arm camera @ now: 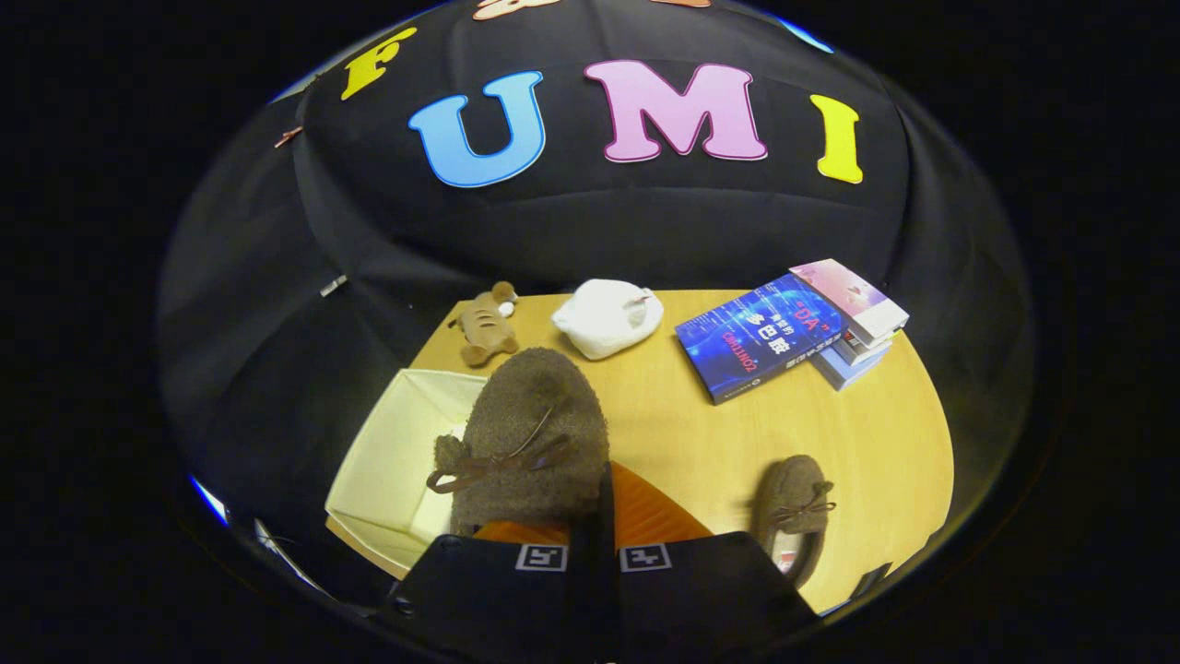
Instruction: Open the storage box then place both shoes into the box .Put the left shoe in first, then the right shoe, with the right side of both shoes facing outward in a uniform manner.
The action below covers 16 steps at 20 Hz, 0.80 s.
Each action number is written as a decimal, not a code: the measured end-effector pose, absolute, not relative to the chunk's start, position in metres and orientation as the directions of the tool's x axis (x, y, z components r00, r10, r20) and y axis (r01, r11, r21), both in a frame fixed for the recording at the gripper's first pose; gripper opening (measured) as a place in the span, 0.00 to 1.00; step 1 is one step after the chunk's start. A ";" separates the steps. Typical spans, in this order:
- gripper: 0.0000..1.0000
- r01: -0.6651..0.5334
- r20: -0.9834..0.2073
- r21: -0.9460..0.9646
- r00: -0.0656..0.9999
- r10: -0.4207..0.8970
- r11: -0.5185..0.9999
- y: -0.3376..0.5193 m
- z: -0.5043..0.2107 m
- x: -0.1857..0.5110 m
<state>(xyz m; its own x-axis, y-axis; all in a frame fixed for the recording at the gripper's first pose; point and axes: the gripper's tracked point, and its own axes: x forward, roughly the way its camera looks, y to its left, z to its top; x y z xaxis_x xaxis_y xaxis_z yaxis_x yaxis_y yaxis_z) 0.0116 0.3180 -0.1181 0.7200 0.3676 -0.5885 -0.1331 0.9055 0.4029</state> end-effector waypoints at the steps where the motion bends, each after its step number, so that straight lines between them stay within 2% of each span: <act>1: 0.06 -0.136 -0.585 0.417 0.717 0.380 0.899 0.333 -0.109 0.015; 7: 0.06 -0.092 -0.621 0.459 0.678 0.393 0.884 0.424 -0.094 0.030; 16: 0.07 0.013 -0.755 0.403 0.569 0.324 0.915 0.515 -0.173 0.030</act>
